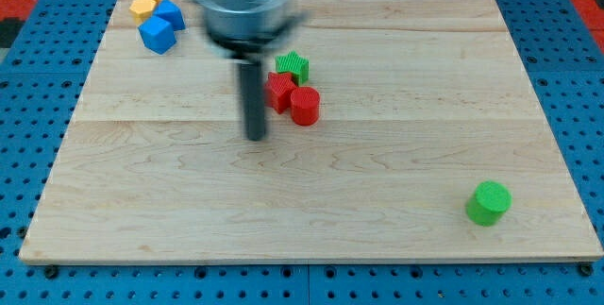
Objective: Push the red circle from the red star
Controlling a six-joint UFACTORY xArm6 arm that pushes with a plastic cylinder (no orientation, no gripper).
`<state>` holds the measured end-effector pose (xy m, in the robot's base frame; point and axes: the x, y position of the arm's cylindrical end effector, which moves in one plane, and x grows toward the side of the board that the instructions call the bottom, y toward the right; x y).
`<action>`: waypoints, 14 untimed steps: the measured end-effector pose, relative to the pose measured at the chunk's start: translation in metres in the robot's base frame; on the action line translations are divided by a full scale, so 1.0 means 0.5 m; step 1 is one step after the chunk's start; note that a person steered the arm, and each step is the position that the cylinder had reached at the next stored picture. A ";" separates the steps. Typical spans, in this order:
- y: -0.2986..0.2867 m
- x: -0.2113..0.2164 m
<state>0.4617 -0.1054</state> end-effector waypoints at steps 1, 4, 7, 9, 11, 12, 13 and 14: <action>-0.054 -0.097; 0.239 -0.055; 0.364 -0.087; 0.381 -0.013; 0.463 -0.002; 0.376 -0.024; 0.362 0.023; 0.457 0.099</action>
